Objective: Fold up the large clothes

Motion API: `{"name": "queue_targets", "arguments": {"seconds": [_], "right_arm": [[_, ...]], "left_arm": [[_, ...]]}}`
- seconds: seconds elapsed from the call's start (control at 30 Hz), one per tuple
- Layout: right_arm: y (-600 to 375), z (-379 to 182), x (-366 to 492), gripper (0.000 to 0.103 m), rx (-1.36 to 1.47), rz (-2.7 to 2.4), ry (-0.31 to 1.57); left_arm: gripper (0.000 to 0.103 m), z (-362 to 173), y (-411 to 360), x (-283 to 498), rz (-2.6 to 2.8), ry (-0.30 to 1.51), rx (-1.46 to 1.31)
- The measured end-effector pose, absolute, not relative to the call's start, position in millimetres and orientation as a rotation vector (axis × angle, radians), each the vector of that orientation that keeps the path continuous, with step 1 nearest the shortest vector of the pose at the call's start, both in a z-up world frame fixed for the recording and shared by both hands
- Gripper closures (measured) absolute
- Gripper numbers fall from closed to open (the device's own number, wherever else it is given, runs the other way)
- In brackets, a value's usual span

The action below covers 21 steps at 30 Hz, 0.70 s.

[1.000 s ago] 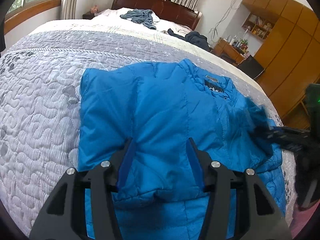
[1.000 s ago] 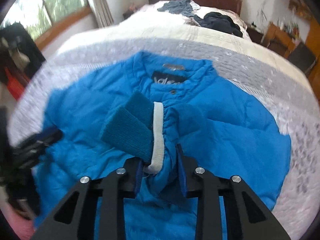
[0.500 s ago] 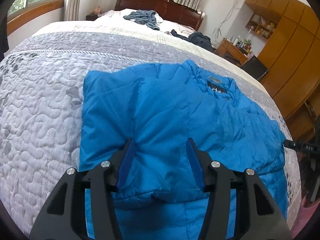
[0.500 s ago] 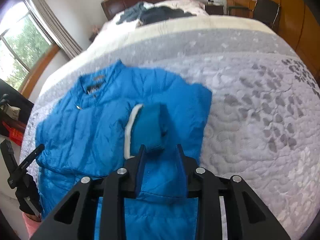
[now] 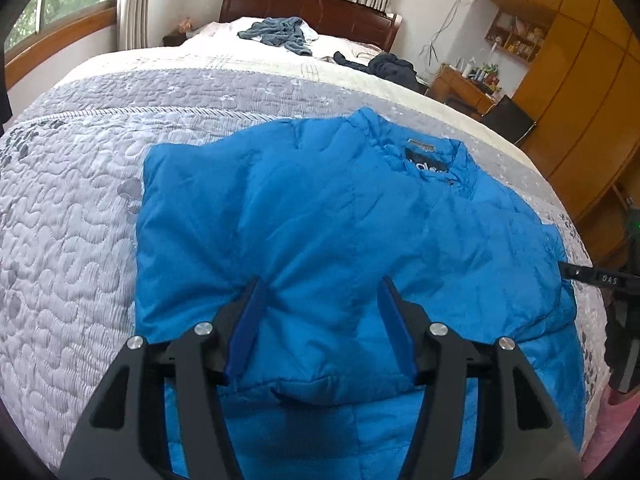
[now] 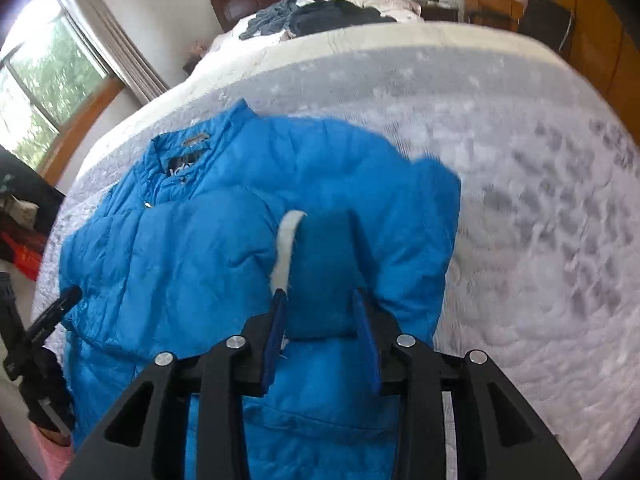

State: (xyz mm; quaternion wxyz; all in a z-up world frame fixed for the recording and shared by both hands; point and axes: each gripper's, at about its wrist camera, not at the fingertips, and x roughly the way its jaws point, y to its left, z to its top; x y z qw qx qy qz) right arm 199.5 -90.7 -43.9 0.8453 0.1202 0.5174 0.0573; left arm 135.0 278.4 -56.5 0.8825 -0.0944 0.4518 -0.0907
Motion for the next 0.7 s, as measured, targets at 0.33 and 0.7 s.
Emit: {"name": "queue_targets", "arguments": {"seconds": [0.33,0.7], "right_arm": [[-108,-30,170,0.062,0.312,0.178,1.023],[-120,-14,5,0.041,0.238,0.339,1.026]], "left_arm": [[0.043,-34,282,102,-0.171,0.936,-0.173],[0.026,-23,342,-50,-0.184,1.042,-0.172]]}}
